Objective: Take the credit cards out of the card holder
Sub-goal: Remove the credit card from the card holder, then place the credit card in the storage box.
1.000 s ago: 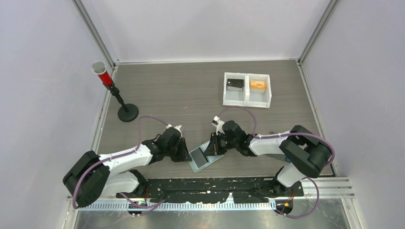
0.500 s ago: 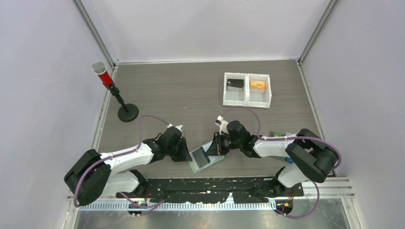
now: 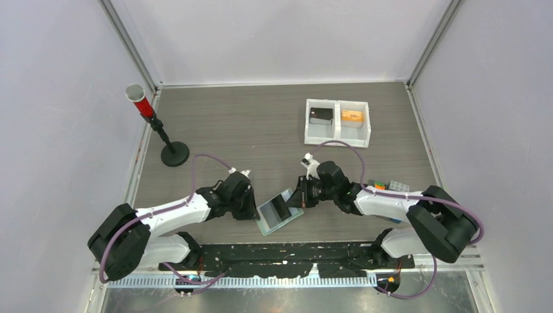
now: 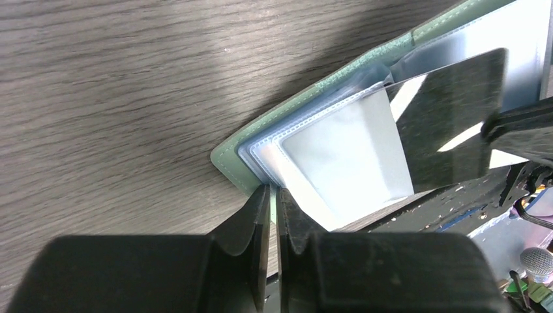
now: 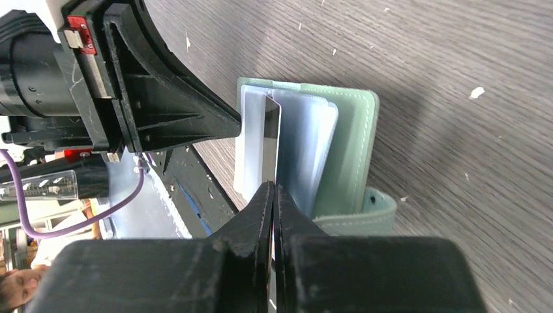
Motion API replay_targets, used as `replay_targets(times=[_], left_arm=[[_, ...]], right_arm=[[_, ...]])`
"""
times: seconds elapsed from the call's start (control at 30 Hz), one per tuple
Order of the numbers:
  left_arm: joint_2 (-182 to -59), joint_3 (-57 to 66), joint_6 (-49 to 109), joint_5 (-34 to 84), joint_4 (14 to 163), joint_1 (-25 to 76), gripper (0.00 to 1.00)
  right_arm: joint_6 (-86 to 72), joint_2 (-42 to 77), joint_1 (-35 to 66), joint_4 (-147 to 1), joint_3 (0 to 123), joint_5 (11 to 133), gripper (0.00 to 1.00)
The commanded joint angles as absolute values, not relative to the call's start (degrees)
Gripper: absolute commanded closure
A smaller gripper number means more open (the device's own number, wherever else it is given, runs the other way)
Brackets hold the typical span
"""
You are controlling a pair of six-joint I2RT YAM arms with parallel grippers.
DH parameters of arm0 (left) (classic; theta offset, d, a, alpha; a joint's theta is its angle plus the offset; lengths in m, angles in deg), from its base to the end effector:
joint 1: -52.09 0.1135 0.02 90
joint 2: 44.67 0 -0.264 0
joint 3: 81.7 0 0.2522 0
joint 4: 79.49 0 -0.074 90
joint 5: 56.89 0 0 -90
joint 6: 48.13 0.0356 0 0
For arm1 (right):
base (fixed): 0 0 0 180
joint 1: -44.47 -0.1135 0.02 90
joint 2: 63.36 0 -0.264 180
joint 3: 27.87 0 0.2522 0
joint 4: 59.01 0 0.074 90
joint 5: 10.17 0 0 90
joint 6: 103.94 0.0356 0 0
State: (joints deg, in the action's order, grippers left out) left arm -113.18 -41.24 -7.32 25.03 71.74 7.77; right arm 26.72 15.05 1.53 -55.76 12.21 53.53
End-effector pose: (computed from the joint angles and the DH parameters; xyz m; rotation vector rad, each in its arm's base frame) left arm 0.1436 -0.1473 0.1491 -0.0591 2.7527 -0.7306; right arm 0.1734 0.1829 0.1548 -0.3412 2.4088 1.2572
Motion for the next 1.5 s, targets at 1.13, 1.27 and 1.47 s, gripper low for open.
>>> replay_targets(times=[1.13, 1.27, 1.47], left_arm=[[-88.6, -32.2, 22.2, 30.9, 73.3, -0.1, 0.55], [-85.3, -35.6, 30.0, 40.3, 81.8, -7.3, 0.48], [-86.7, -40.6, 43.0, 47.1, 96.0, -14.8, 0.39]], right_arm=[[42.1, -5.0, -7.8, -82.0, 29.0, 82.6, 0.95], [50.0, -6.6, -7.7, -87.3, 31.8, 85.5, 0.95], [56.7, -9.4, -7.5, -89.2, 32.7, 88.9, 0.95]])
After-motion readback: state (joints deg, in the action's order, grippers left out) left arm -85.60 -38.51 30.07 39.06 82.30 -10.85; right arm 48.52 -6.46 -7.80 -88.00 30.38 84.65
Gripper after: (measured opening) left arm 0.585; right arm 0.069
